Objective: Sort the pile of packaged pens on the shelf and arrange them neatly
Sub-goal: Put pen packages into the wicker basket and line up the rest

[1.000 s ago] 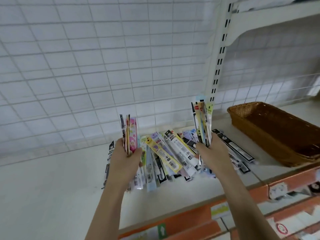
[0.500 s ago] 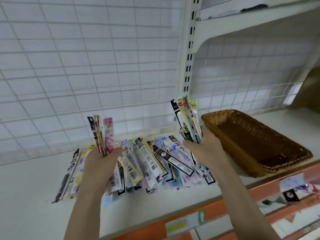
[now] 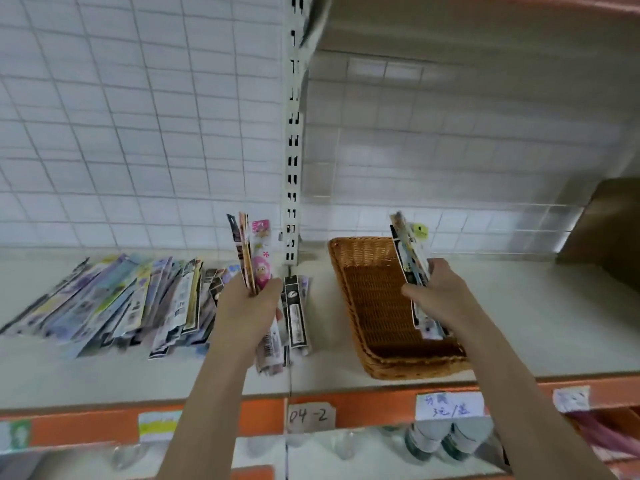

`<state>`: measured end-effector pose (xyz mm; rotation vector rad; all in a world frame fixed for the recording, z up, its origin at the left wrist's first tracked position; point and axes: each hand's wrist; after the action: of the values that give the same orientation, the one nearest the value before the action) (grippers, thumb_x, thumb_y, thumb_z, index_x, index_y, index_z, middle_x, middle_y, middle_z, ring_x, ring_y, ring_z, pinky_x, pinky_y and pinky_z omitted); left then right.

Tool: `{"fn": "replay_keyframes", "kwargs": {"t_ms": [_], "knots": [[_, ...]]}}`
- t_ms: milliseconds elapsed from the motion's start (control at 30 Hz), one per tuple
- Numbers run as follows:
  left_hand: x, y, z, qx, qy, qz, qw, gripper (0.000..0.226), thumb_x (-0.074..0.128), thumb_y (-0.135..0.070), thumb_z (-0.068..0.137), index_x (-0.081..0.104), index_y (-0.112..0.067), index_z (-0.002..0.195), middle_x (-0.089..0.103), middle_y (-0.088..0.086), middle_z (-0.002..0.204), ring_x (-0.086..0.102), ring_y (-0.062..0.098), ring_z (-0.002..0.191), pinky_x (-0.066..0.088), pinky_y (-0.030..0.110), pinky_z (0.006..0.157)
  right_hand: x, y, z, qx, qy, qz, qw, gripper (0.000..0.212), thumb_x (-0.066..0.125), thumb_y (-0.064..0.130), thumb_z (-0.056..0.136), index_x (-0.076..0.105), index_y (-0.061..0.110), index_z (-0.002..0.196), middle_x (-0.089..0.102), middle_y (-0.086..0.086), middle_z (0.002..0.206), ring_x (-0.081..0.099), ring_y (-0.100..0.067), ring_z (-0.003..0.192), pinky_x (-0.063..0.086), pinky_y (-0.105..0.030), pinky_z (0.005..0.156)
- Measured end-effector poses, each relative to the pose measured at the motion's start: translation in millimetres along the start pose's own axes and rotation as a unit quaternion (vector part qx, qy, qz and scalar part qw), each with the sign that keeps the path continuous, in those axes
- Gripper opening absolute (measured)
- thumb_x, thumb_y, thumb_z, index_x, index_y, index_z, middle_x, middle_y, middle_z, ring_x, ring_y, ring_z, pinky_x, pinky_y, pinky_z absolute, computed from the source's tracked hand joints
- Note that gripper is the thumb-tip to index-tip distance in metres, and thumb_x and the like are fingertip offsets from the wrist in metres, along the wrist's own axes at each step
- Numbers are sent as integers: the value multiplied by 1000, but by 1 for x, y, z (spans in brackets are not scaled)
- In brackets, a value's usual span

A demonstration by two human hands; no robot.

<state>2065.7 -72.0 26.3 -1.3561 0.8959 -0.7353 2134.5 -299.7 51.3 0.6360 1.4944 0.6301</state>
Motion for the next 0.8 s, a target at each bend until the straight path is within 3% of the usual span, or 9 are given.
{"fn": "replay_keyframes", "kwargs": {"t_ms": [67,133,300,400,467,533,567,700,800], "knots": [[10,3,-8,1,2,0,1000,18,56,-11,87,48,-10,71,41,10,55,41,23,59,35,36,64,-2,-14,6,37,68,-64,995,65,63,16,84,22,8,135,51,-4,82,53,-14,66,37,-25,49],[16,6,-15,-9,4,7,1000,19,58,-13,86,48,-11,71,41,14,61,41,23,62,34,34,65,2,-23,7,50,128,-129,982,83,61,14,86,2,6,144,50,-5,77,51,-14,60,36,-23,47],[22,6,-19,-32,-9,2,999,16,62,-15,84,51,-10,73,46,14,62,47,23,59,41,34,64,10,-36,14,21,135,-177,975,87,61,17,85,-1,7,145,51,-6,79,49,-15,62,32,-22,45],[23,1,-22,-22,-14,-21,999,22,61,-8,86,51,-6,66,49,8,59,57,23,46,50,30,56,10,-44,21,7,103,-163,981,77,65,20,82,15,10,139,54,-20,108,53,-25,75,29,-25,45],[24,1,-24,-27,-13,-26,999,17,63,-9,86,57,-9,70,55,10,64,65,33,61,57,41,67,9,-48,22,2,78,-143,987,61,65,18,83,25,12,128,49,-23,117,49,-22,70,27,-24,45],[25,-2,-27,-36,-21,-28,999,13,66,-13,83,61,-12,71,61,15,67,66,44,82,53,56,84,9,-49,21,-8,48,-137,989,48,61,15,86,30,12,123,48,-22,117,47,-19,69,26,-23,45],[26,-4,-29,-40,-20,-28,999,11,67,-14,83,63,-13,72,64,14,65,67,43,83,51,57,87,9,-48,21,-13,33,-143,989,45,59,14,88,31,12,123,48,-22,117,49,-21,72,27,-23,45],[35,-14,-31,-52,-16,-34,998,12,63,-12,86,59,-10,75,59,-3,39,64,21,50,56,46,82,9,-50,21,-35,17,-174,984,37,55,19,91,36,12,122,52,-19,112,53,-26,78,32,-24,48],[45,-25,-28,-36,-9,-24,999,15,61,-10,87,58,-8,73,56,-1,39,62,19,45,57,45,77,2,-48,20,-70,-3,-205,976,29,51,28,93,42,11,114,55,-13,104,50,-25,80,39,-28,58]]}}
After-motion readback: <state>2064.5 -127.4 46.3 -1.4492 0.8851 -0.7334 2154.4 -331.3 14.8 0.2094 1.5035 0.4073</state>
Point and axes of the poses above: each hand's wrist, its own z-axis towards the middle knuckle, its own x-axis out of the palm, y = z × x
